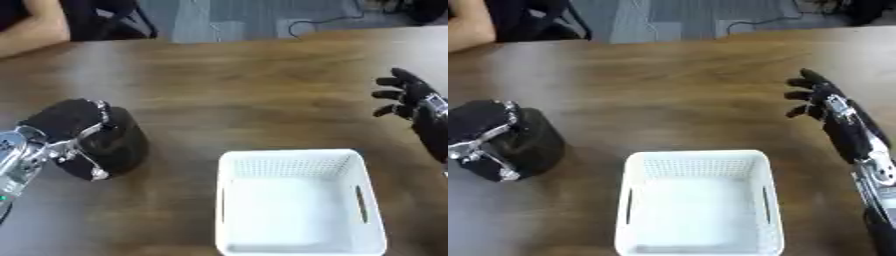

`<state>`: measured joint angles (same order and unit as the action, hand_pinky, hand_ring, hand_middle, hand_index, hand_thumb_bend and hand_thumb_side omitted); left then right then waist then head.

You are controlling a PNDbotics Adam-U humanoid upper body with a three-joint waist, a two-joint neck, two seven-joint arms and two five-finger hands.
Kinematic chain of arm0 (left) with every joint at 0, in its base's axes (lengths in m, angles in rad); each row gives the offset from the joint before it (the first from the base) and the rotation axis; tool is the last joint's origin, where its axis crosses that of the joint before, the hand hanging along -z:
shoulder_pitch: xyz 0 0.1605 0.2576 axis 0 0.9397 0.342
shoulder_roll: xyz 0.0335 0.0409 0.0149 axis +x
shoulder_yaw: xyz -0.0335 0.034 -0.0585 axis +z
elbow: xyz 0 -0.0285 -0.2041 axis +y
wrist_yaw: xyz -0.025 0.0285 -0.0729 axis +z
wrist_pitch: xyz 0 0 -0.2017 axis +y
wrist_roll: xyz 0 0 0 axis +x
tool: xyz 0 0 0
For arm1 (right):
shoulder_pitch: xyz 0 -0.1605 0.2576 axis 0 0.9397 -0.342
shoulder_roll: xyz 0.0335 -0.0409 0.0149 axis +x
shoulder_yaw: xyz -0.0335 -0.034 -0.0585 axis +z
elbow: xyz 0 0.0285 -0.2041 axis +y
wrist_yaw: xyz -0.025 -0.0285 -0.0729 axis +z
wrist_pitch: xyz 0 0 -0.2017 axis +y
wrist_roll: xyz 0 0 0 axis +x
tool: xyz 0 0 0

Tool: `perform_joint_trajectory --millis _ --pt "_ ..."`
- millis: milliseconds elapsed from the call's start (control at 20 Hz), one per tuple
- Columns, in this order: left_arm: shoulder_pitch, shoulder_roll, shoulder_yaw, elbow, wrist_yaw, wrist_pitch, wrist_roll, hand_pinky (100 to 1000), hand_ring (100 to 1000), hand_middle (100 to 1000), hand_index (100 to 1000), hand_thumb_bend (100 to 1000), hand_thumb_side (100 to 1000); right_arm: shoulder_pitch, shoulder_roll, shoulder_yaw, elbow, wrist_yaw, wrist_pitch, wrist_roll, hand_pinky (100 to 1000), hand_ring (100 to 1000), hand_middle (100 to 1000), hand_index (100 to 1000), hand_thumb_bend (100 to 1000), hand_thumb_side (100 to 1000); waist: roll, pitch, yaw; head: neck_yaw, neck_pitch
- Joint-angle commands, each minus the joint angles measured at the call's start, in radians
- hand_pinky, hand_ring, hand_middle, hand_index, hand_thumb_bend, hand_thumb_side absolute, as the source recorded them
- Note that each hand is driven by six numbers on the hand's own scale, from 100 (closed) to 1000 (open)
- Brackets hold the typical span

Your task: Pick up objects on the table and place them in the box.

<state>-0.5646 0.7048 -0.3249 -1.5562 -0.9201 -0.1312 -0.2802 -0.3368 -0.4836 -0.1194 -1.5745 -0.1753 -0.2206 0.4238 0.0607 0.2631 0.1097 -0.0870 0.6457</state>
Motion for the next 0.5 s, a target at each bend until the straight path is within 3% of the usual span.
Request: perform_joint_trajectory --millis 50,500 --pt "-0.01 0.019 0.02 -0.024 -0.014 -0.002 -0.001 100 100 277 395 637 182 -0.012 -0.014 -0.01 -0.017 0.001 -0.002 0.0 655 826 864 1000 100 1000 0.0 -0.016 0.002 0.003 -0.009" --pt "-0.009 0.021 0.023 -0.024 -0.015 -0.003 0.004 100 100 303 409 685 194 -0.014 -0.013 -0.009 -0.017 0.0 -0.003 -0.001 655 826 864 1000 100 1000 -0.002 -0.018 0.002 0.0 -0.012"
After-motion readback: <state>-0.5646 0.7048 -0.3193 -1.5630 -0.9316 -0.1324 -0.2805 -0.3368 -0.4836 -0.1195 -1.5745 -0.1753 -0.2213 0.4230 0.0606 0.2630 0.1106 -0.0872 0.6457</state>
